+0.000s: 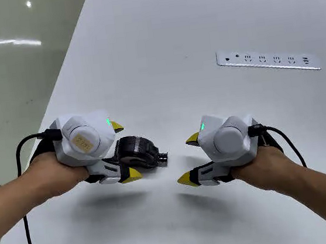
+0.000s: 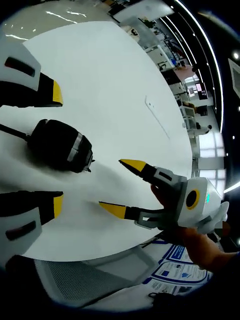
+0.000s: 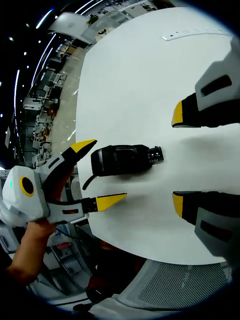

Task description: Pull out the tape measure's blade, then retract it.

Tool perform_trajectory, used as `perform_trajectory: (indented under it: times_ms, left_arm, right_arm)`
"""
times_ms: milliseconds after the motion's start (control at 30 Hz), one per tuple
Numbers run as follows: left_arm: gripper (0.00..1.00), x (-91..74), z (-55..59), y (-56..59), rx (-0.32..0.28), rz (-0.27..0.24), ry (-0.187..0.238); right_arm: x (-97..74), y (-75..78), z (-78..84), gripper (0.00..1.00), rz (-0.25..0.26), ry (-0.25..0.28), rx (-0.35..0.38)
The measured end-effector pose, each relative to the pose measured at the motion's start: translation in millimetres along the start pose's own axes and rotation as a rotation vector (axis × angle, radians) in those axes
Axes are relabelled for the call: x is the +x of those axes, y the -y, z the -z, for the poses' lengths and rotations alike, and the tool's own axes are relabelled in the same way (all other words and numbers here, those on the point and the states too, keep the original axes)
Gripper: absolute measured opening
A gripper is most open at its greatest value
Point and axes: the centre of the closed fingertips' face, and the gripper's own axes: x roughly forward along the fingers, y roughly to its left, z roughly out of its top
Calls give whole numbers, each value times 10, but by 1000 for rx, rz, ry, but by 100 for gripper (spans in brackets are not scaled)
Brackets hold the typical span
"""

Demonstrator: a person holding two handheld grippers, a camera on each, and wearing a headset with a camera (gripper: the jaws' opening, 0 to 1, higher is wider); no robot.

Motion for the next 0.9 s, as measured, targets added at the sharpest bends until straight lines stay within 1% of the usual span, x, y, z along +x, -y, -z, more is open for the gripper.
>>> perform_trajectory:
  times_ms: [100,233,300,400,533,667,900]
  left_arm:
    - [62,15,-18,11,23,13,0]
    - [62,45,-32,12,45,29,-6]
    - [62,59,-45,10,57,36,-9]
    - [62,74,-67,10,66,49,-6]
    - [60,76,-70,9,68,50,-7]
    - [58,132,-70,14,110,78,-15]
    - [54,157,-67,22,135,95,-21]
  right_arm:
    - [37,4,-9,51,-6,0,-11]
    - [85,14,-17,51,-11,-2,-23]
    - [94,28,-40,48,-6,4,-37]
    - [126,33,-52,48,-13,5,-42]
    - [131,34,-52,48,-13,5,-44]
    - [210,38,-42,47,-28,-3,-67]
    - [251,52,-62,45,-34,1,-79]
